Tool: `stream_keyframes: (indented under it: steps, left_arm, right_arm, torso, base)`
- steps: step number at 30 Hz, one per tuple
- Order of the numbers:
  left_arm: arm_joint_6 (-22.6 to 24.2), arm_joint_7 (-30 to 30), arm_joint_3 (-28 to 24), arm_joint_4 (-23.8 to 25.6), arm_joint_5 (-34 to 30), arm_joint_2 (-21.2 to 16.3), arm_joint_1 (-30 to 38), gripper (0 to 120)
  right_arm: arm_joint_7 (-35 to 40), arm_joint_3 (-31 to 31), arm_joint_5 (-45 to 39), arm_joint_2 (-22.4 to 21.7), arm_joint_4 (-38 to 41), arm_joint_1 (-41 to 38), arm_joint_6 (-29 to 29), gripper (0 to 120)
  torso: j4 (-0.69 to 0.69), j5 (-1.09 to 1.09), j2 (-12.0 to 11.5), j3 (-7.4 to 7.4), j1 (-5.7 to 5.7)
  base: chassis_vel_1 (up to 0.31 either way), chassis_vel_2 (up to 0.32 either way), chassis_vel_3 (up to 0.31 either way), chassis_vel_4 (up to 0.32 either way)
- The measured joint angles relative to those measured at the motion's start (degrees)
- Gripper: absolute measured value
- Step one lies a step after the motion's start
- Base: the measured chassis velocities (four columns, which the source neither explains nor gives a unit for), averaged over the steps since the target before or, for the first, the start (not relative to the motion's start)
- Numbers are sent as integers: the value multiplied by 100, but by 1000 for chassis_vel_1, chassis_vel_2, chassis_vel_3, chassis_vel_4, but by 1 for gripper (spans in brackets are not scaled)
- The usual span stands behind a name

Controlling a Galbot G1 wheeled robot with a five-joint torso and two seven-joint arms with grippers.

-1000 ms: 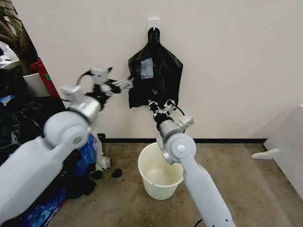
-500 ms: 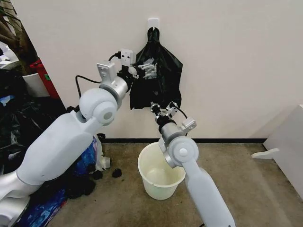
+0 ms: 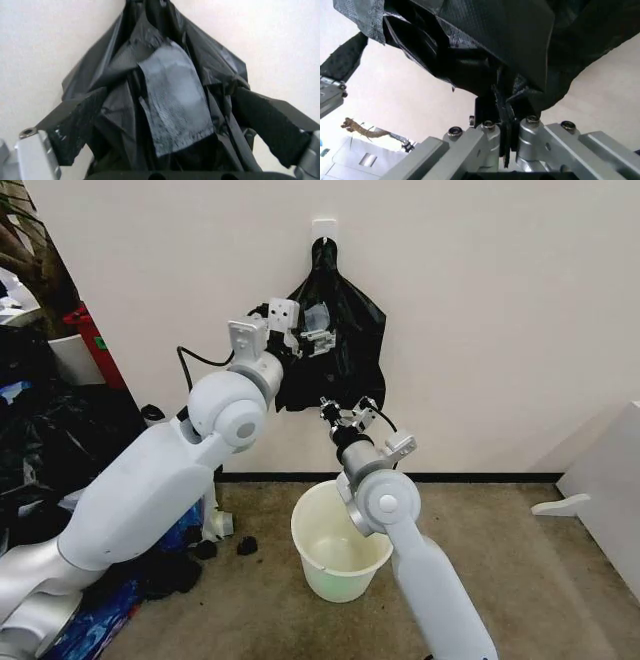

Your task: Place the garbage bag over the trash bin.

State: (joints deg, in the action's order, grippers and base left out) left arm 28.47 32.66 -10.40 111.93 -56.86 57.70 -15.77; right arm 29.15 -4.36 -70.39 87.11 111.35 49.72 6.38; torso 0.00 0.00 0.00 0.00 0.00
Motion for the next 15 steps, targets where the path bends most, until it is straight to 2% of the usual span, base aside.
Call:
stream_keyframes:
  steps: [4,8,10,15]
  left_arm:
    - [12,21,-34,-21,-2,15,0,90]
    - [10,52,-49,-128,-2,73,20,72]
    - [9,57,-51,-146,-2,84,29,69]
    - [5,129,-95,-179,-43,161,109,47]
  right_arm:
    - [-17,6,25,14,-4,27,0,0]
    - [-21,8,33,13,-5,53,0,0]
    - [-21,8,33,9,-5,55,0,0]
    - [-21,12,33,-2,9,66,-4,0]
  torso:
    - [1,0,0,0,0]
    - [0,0,0,0,0]
    - [0,0,0,0,0]
    - [0,0,0,0,0]
  base:
    - [0,0,0,0]
    - [0,0,0,0]
    - [0,0,0,0]
    - [0,0,0,0]
